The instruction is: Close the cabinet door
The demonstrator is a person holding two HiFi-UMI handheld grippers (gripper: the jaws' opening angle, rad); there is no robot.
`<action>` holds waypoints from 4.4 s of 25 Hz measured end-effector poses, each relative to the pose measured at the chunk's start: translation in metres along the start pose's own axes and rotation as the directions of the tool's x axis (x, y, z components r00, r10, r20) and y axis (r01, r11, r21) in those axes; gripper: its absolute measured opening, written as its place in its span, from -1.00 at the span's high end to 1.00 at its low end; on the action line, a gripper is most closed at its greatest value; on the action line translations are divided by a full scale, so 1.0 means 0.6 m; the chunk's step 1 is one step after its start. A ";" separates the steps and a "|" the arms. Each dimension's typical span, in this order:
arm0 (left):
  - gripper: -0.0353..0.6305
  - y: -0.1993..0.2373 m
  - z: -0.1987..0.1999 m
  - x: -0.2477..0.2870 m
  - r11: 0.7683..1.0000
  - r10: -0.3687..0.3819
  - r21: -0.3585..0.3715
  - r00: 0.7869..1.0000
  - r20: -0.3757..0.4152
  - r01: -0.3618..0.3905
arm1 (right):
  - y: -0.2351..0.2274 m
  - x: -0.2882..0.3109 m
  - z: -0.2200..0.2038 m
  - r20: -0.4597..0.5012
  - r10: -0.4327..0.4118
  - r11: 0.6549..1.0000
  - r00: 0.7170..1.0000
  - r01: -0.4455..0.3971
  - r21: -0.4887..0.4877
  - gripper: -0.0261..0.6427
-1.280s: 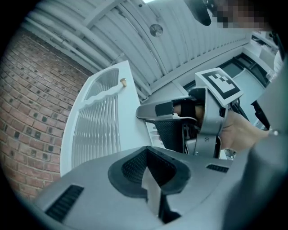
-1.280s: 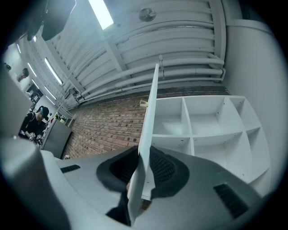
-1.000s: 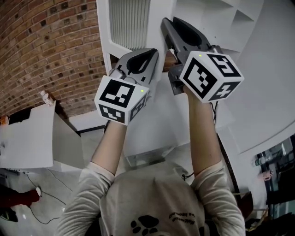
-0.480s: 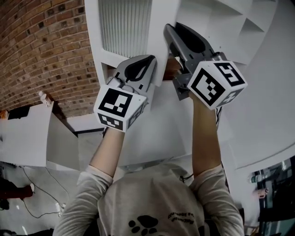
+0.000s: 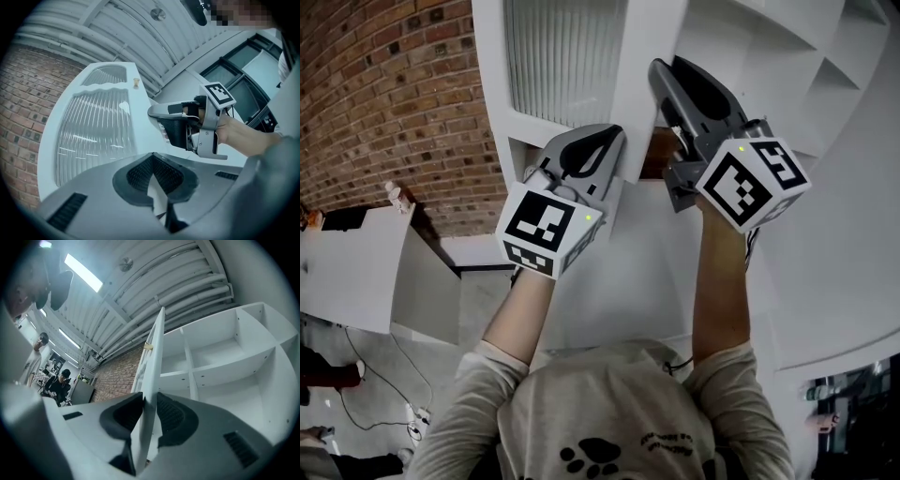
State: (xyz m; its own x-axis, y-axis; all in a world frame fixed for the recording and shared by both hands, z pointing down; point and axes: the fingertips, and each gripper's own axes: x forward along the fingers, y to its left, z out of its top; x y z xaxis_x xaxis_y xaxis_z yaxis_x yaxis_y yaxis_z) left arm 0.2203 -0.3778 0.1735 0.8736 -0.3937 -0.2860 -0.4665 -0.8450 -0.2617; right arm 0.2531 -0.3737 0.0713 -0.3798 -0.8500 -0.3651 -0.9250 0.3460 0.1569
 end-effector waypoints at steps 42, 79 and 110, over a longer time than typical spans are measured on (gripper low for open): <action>0.88 0.049 -0.083 0.109 0.965 0.260 0.040 0.961 -0.092 -0.258 | -0.122 0.077 -0.054 0.047 0.275 0.955 0.960 -0.279 0.101 0.61; 0.88 0.097 -0.123 0.169 0.983 0.185 0.031 0.973 -0.136 -0.182 | -0.178 0.116 -0.085 0.016 0.088 0.995 0.996 -0.088 -0.042 0.61; 0.88 0.089 -0.139 0.188 0.989 0.142 -0.019 0.980 -0.136 -0.146 | -0.188 0.021 -0.139 -0.068 -0.089 0.996 0.994 0.086 -0.039 0.89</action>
State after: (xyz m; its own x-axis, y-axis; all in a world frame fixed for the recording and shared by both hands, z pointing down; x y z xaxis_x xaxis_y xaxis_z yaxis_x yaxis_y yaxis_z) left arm 0.3055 -0.4974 0.2042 0.8089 -0.5556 -0.1925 -0.5866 -0.7848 -0.1998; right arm 0.3532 -0.4563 0.1257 -0.2947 -0.9025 -0.3140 -0.9534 0.2556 0.1603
